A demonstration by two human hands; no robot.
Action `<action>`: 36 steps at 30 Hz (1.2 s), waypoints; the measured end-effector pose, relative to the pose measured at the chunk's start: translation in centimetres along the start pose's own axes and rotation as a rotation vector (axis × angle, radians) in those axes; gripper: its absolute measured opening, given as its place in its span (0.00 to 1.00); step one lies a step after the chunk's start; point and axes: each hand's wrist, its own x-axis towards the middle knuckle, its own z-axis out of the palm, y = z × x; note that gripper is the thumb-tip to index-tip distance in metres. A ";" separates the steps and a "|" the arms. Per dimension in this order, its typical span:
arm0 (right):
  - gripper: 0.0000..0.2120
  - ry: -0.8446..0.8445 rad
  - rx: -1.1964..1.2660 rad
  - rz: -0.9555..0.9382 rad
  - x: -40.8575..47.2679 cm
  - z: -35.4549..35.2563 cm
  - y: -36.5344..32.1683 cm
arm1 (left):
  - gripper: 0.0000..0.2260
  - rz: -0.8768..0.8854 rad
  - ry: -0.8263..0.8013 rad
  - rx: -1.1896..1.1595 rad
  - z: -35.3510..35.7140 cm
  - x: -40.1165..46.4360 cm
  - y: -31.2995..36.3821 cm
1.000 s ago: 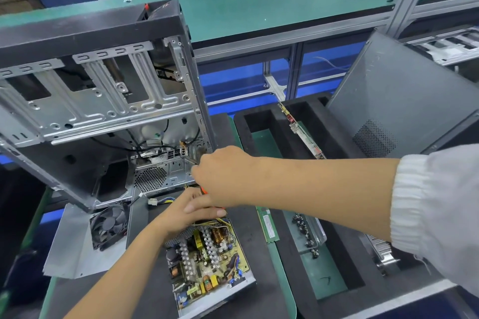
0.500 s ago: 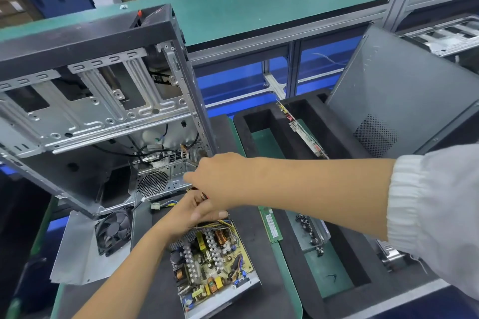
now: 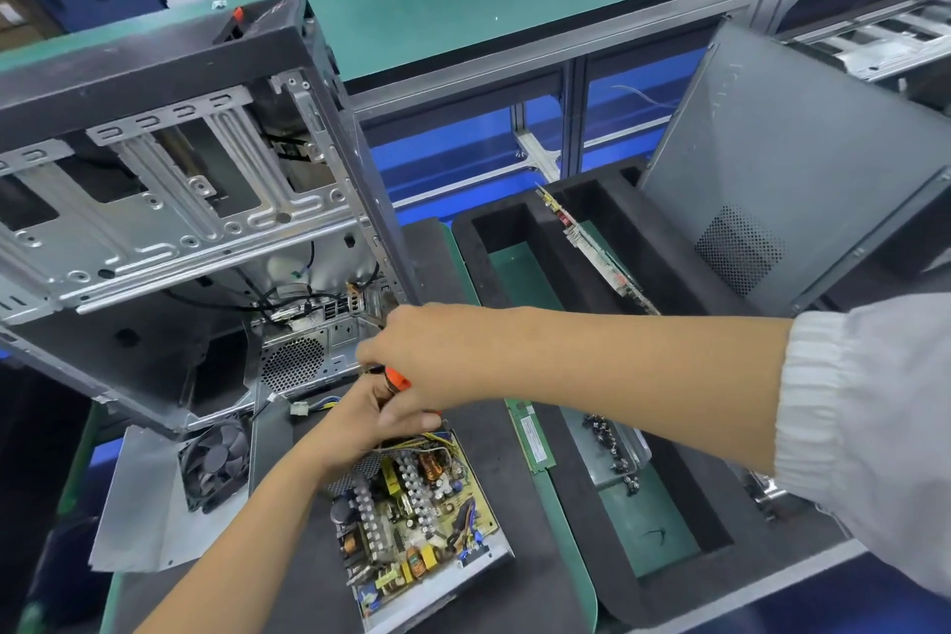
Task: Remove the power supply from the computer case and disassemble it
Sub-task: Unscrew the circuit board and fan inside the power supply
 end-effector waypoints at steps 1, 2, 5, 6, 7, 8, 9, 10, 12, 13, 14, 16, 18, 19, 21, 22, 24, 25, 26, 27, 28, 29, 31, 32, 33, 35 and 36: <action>0.15 0.040 -0.007 0.025 0.2 0.3 0.2 | 0.22 -0.010 0.008 -0.026 0.0 0.1 -0.1; 0.13 0.047 -0.026 0.034 0.3 0.5 0.1 | 0.26 -0.022 0.011 -0.049 -0.1 0.1 -0.3; 0.08 0.054 -0.018 0.027 0.1 0.6 0.4 | 0.20 0.003 -0.022 -0.060 -0.2 0.1 -0.4; 0.07 0.056 -0.021 0.034 -0.2 0.4 0.5 | 0.21 0.016 -0.034 -0.055 -0.2 0.1 -0.3; 0.07 0.062 -0.018 0.041 -0.3 0.4 0.7 | 0.22 0.025 -0.037 -0.056 -0.2 0.1 -0.1; 0.07 0.063 -0.013 0.051 -0.6 0.3 0.8 | 0.25 0.029 -0.029 -0.057 -0.2 0.1 0.0; 0.07 0.066 -0.017 0.059 -0.7 0.2 1.0 | 0.28 0.037 -0.015 -0.065 -0.2 0.1 0.0; 0.08 0.069 -0.026 0.066 -0.8 0.1 1.3 | 0.33 0.044 -0.004 -0.075 -0.2 0.2 0.0; 0.10 0.085 -0.019 0.080 -1.0 -0.1 1.7 | 0.34 0.053 -0.012 -0.100 -0.4 0.2 0.0; 0.12 0.093 -0.011 0.087 -1.1 -0.3 1.9 | 0.29 0.057 -0.015 -0.110 -0.3 0.2 0.1; 0.15 0.097 -0.008 0.096 -1.3 -0.6 2.0 | 0.27 0.058 -0.018 -0.121 -0.3 0.3 0.1; 0.20 0.123 0.006 0.102 -1.6 -1.0 2.3 | 0.27 0.050 0.007 -0.146 -0.2 0.3 0.0; 0.21 0.151 0.011 0.121 -1.8 -1.6 2.5 | 0.26 0.038 0.052 -0.177 -0.1 0.4 0.0; 0.21 0.166 0.019 0.131 -1.8 -1.9 2.6 | 0.25 0.039 0.072 -0.181 0.0 0.4 -0.1; 0.20 0.214 0.029 0.143 -1.7 -2.8 2.8 | 0.24 0.023 0.127 -0.193 0.2 0.6 0.1; 0.19 0.253 0.041 0.151 -1.7 -3.3 2.8 | 0.24 -0.002 0.174 -0.208 0.3 0.7 0.3; 0.18 0.352 0.120 0.171 -1.7 -4.5 2.9 | 0.26 -0.057 0.307 -0.258 0.4 1.1 0.8; 0.17 0.401 0.178 0.180 -1.7 -5.0 3.0 | 0.28 -0.074 0.375 -0.286 0.4 1.2 1.1; 0.17 0.444 0.232 0.189 -1.6 -5.5 2.9 | 0.29 -0.084 0.434 -0.313 0.2 1.1 1.4; 0.16 0.480 0.271 0.189 -1.4 -6.0 2.7 | 0.30 -0.090 0.487 -0.335 0.0 0.9 1.7; 0.17 0.509 0.299 0.186 -1.2 -6.3 2.4 | 0.31 -0.100 0.525 -0.355 -0.3 0.6 2.0; 0.18 0.527 0.323 0.184 -0.9 -6.5 2.1 | 0.32 -0.118 0.546 -0.384 -0.6 0.2 2.1; 0.19 0.534 0.356 0.175 -0.3 -6.8 1.3 | 0.34 -0.175 0.523 -0.496 -1.2 -0.8 2.3; 0.19 0.533 0.364 0.168 0.0 -6.9 0.9 | 0.35 -0.196 0.490 -0.584 -1.5 -1.4 2.4; 0.19 0.526 0.369 0.162 0.3 -7.0 0.5 | 0.34 -0.212 0.456 -0.686 -1.8 -2.0 2.5; 0.19 0.512 0.370 0.152 0.9 -7.3 -0.5 | 0.28 -0.226 0.404 -0.887 -2.4 -3.2 2.8; 0.19 0.510 0.367 0.144 1.2 -7.4 -0.9 | 0.24 -0.221 0.390 -0.949 -2.6 -3.9 2.9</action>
